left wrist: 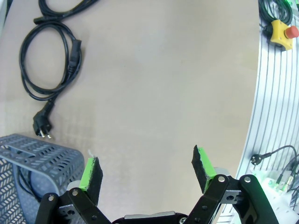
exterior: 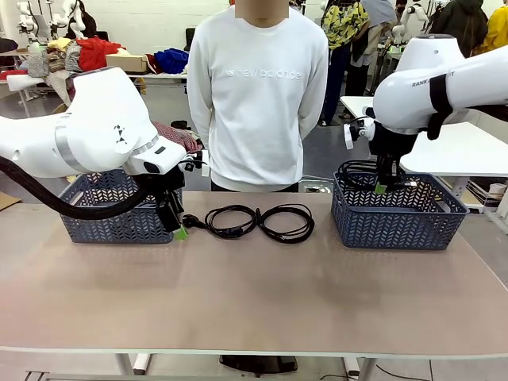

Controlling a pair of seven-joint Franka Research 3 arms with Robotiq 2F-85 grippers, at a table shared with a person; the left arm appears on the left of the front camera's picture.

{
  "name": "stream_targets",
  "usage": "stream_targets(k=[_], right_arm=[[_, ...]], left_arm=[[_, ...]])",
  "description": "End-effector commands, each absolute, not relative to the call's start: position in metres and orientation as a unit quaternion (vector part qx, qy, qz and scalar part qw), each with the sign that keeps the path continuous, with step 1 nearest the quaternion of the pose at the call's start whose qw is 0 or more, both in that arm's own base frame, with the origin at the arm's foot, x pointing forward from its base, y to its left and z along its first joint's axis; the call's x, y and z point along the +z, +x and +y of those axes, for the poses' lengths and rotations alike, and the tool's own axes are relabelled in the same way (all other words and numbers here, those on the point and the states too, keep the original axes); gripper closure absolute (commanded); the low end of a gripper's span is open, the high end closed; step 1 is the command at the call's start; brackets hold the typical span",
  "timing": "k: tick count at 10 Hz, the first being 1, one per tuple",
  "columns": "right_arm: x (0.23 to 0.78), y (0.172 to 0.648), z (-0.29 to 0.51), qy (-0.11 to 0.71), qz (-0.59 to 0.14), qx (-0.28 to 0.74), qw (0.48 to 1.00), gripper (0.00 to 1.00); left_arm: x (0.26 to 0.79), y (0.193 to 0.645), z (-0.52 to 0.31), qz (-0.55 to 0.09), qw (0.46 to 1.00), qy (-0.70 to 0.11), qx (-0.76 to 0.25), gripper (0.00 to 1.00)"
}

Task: Organize the cables according to human instructions.
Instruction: Pick up a bundle of cables and place it in the basket indicated by the human.

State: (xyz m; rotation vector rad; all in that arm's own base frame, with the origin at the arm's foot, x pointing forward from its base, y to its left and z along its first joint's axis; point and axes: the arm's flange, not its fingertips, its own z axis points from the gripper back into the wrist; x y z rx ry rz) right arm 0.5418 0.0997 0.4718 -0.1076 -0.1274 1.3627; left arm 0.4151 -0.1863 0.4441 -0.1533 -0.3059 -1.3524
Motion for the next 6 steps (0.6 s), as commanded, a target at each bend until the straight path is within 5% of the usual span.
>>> stream_targets(k=[1, 6], right_arm=[[0.462, 0.547, 0.086, -0.062, -0.068, 0.636, 0.766, 0.89], [0.437, 0.555, 0.059, -0.048, -0.045, 0.616, 0.785, 0.89]], left_arm=[[0.445, 0.414, -0.185, -0.139, 0.768, -0.071, -0.622, 0.0], [0.445, 0.414, -0.185, -0.139, 0.768, -0.071, -0.622, 0.0]])
